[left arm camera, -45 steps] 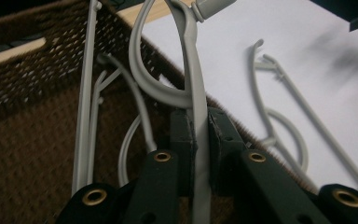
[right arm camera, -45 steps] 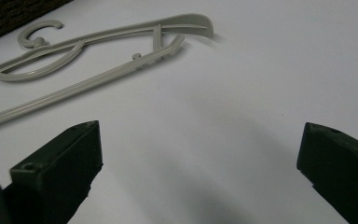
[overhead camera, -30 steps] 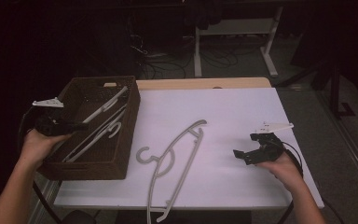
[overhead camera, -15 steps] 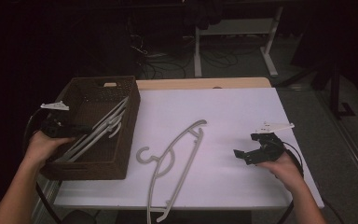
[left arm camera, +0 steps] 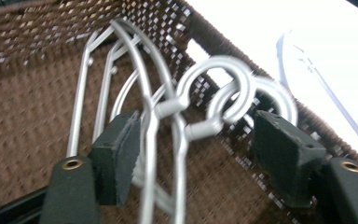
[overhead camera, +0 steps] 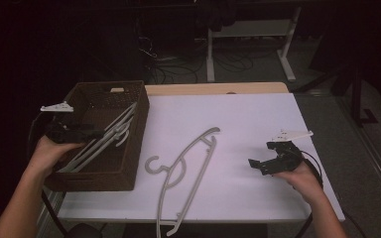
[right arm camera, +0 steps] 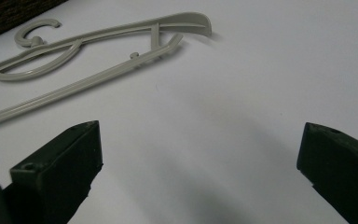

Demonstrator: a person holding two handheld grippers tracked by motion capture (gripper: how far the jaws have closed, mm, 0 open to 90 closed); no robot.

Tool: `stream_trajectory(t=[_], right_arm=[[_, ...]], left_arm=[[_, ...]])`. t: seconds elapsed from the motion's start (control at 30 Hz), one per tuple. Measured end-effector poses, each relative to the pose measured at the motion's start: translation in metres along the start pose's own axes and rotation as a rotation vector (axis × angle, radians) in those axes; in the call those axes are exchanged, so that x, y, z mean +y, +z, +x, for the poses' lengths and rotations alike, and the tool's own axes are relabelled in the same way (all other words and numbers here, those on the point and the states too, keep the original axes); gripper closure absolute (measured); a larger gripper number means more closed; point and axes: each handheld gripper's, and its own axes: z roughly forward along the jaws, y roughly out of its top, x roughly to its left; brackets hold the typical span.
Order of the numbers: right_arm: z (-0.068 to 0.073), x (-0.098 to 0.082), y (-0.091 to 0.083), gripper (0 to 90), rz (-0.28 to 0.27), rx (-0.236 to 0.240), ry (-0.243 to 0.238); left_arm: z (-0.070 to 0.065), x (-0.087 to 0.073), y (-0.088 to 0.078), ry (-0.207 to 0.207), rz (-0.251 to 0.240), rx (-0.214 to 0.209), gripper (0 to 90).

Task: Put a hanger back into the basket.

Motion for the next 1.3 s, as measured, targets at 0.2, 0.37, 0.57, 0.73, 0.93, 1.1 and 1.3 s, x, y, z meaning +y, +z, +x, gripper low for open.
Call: stream_trajectory(t=[0.2,0.37,0.57,0.73,0.93,1.1,1.3], right_arm=[[0.001,0.000,0.001,0.0,0.004,0.004,-0.003],[0.000,0.000,0.000,0.0,0.000,0.002,0.002],[0.000,0.000,0.000,0.0,0.001,0.004,-0.002],[0.000,0.000,0.001,0.0,0.002,0.006,-0.003],[0.000,0.000,0.001,0.0,0.002,0.008,-0.004],[0.000,0.000,0.001,0.0,0.000,0.011,-0.004],[0.000,0.000,0.000,0.0,-0.003,0.014,-0.009]], left_arm=[[-0.028,0.019,0.010,0.048,-0.017,-0.050,30.5],[-0.055,0.038,0.024,0.088,-0.037,-0.111,38.3],[-0.086,0.058,0.043,0.132,-0.033,-0.181,56.6],[-0.114,0.070,0.065,0.182,-0.013,-0.220,74.2],[-0.150,0.078,0.097,0.234,0.038,-0.230,89.8],[-0.176,0.081,0.127,0.274,0.089,-0.238,89.9],[-0.193,0.077,0.174,0.298,0.148,-0.228,90.0]])
